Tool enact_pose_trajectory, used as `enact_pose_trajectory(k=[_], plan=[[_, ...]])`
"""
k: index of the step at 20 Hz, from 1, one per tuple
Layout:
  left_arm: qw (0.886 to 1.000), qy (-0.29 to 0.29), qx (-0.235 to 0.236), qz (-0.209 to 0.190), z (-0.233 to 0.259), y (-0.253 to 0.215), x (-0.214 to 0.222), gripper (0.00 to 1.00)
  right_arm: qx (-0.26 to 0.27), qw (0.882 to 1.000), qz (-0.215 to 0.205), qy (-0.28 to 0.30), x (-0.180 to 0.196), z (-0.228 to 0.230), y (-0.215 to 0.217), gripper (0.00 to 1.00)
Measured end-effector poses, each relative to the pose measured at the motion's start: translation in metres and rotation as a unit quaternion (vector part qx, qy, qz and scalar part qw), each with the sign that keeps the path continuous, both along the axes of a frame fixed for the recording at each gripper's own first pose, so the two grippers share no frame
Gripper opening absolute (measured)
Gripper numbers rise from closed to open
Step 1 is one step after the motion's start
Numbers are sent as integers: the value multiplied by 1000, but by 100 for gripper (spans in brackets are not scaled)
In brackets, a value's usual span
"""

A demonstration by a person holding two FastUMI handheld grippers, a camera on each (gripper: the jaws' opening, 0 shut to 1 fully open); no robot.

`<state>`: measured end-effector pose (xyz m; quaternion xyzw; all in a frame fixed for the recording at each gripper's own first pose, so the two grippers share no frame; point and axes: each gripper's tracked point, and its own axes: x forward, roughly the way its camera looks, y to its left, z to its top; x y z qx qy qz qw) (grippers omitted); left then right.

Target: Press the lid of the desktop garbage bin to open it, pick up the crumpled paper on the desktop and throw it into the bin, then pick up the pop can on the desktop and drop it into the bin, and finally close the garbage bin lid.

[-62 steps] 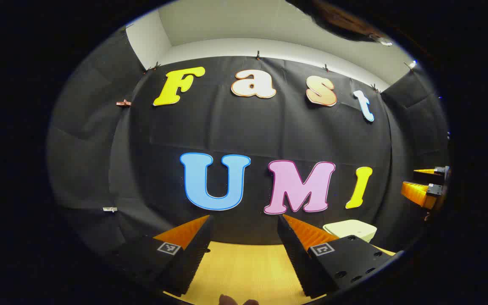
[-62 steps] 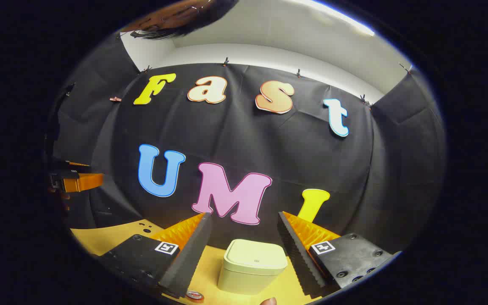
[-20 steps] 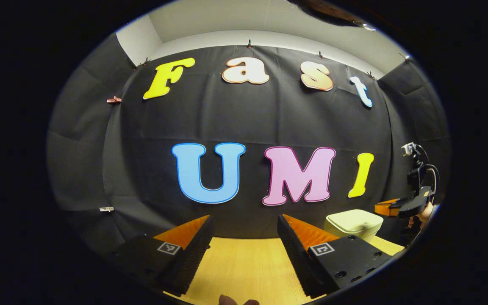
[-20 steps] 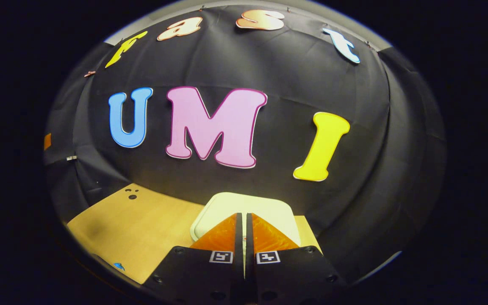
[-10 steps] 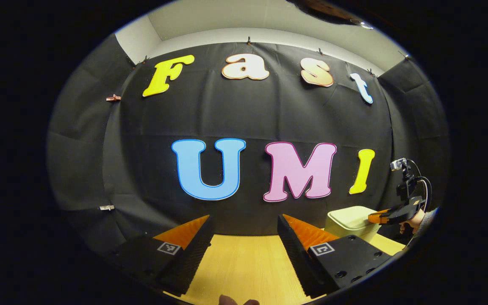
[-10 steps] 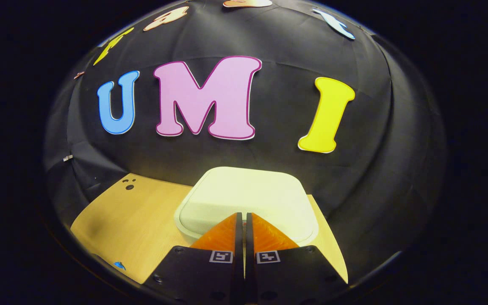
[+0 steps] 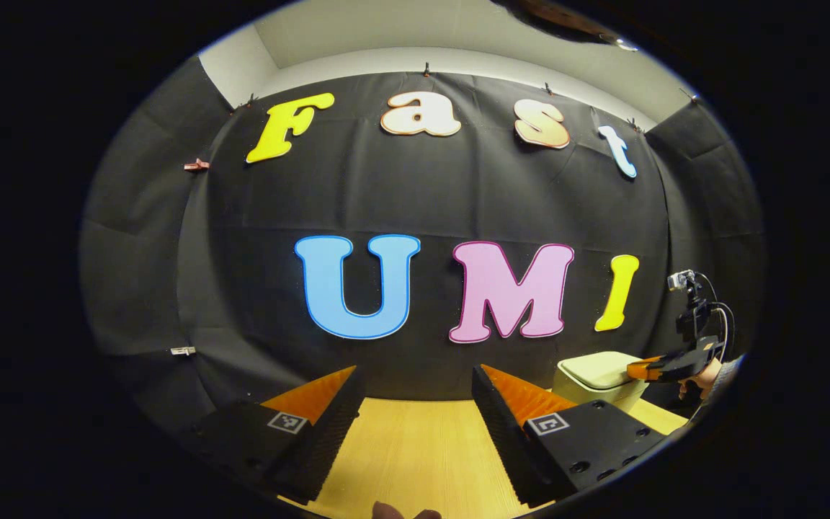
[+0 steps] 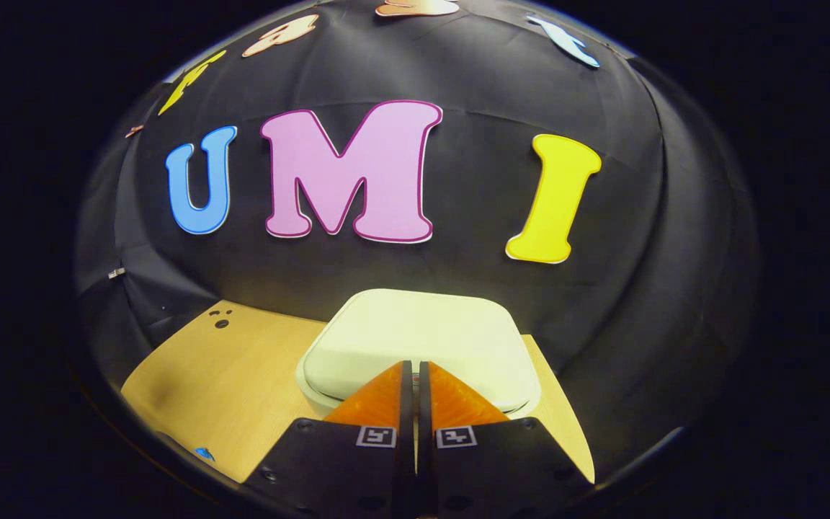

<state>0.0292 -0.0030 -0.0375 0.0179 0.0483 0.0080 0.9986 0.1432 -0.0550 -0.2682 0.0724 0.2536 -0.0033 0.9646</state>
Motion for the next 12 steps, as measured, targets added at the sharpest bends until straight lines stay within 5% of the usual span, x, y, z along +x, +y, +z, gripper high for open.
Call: enact_pose_trajectory(k=[12], plan=[[1000, 23, -10, 2, -16, 4, -15, 95, -7, 996, -9, -85, -3, 58, -6, 6]])
